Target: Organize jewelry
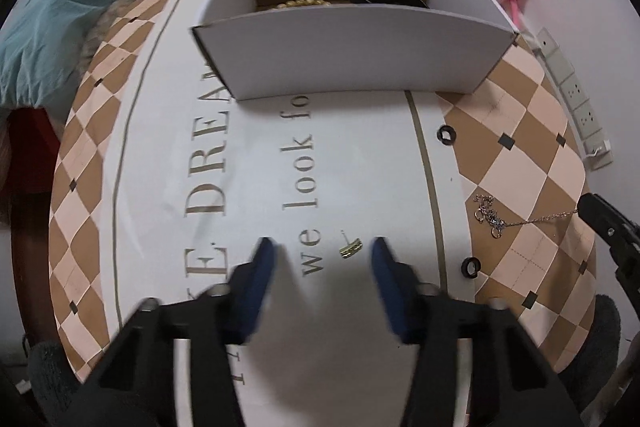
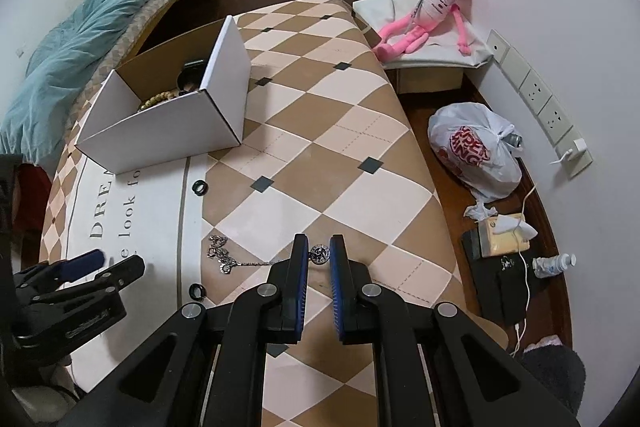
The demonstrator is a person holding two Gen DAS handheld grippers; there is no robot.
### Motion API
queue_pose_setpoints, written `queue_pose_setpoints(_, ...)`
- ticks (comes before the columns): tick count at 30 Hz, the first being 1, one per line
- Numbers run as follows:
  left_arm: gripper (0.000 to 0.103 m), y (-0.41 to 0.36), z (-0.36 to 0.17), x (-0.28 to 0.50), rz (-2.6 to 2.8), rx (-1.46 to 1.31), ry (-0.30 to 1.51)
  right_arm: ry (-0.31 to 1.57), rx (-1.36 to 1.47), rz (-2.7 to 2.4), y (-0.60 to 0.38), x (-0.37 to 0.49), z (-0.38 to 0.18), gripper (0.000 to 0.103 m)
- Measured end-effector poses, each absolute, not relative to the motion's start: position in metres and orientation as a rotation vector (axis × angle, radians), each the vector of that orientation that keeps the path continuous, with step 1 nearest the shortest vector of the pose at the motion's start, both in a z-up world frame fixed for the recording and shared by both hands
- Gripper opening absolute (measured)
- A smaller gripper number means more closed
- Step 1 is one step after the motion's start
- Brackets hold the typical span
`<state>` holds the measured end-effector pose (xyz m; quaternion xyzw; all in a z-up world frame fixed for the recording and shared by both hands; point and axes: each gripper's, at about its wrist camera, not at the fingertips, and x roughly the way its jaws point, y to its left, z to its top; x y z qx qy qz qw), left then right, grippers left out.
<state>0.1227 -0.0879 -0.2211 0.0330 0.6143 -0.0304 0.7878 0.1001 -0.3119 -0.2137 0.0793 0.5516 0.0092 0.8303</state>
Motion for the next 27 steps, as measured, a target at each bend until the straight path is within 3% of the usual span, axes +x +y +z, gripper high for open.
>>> queue_pose_setpoints(4, 0.006, -0.091, -0.221, 0.125, -0.091, 0.074, 1.309, 1.167, 0.166, 0.018, -0.313, 0.100, -0.211, 0.011)
queue_pose_setpoints(11, 0.003, -0.089, -0.202, 0.120, -0.133, 0.030, 1.281, 1.134, 0.188, 0.063, -0.310, 0.100, -0.187, 0.011)
queue_pose_setpoints(27, 0.002, -0.052, -0.076, 0.154, -0.250, -0.162, 1.120, 0.972, 0.233, 0.235, -0.287, 0.130, -0.065, 0.011)
